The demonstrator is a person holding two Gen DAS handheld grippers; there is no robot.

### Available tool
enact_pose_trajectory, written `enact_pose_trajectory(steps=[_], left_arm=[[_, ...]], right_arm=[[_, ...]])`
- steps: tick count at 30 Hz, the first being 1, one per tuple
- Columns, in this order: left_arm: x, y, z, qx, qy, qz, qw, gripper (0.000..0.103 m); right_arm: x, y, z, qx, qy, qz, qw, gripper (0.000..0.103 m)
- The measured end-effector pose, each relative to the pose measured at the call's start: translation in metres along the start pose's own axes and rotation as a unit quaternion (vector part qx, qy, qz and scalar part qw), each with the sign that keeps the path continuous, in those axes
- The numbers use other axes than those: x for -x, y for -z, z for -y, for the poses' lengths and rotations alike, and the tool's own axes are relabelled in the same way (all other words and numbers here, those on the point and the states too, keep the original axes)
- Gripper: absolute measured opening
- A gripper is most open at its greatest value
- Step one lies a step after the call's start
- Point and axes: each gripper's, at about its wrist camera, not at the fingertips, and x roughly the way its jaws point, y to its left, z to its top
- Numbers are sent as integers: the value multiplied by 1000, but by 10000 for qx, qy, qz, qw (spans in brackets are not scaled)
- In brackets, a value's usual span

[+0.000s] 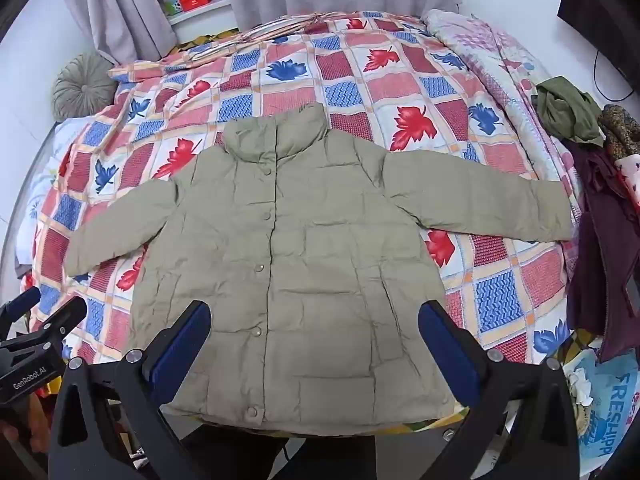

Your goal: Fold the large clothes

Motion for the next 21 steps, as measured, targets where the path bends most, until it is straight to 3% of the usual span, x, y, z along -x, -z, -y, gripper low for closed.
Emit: enact_pose_trajectory(steps=[21], left_arm=[[10, -6, -3, 63, 4, 73, 10000, 103]], right_arm=[[4, -2, 0, 10, 11, 56, 10000, 103]])
